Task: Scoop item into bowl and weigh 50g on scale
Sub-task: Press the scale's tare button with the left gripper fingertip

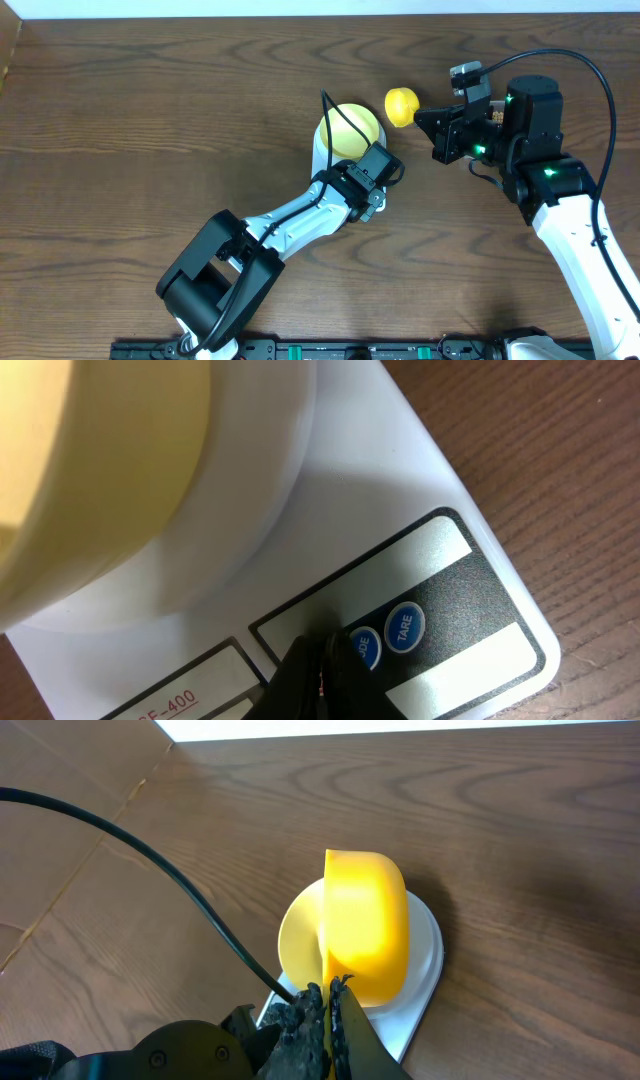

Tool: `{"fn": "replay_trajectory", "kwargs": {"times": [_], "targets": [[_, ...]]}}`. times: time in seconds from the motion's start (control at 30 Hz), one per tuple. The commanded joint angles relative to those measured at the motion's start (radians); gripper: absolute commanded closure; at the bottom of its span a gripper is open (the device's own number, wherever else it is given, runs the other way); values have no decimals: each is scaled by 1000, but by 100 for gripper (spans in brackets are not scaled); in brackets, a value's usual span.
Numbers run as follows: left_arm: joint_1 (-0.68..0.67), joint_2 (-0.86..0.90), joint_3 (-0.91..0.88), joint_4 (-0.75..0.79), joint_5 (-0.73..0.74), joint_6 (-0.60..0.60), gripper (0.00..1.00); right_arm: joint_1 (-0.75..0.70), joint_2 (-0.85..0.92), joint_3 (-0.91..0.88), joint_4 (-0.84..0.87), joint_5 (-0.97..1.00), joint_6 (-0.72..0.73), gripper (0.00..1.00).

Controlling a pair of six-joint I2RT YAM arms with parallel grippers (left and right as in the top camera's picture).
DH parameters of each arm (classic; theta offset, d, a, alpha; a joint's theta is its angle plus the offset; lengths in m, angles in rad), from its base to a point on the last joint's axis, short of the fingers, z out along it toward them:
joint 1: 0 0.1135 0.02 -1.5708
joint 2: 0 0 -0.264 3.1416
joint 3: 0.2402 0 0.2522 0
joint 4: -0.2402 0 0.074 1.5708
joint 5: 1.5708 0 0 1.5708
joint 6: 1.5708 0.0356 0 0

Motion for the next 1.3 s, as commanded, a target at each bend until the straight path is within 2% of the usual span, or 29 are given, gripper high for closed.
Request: {"fn": "replay_trajectory", "kwargs": {"times": [0.0,1.27], "targets": [[-1,41,-20,-6,5,9,92,-2,3,18,-2,4,-19,99],[-1,79,-19,-46,-63,31,92,-3,2,18,-8,5,-19,99]]}}
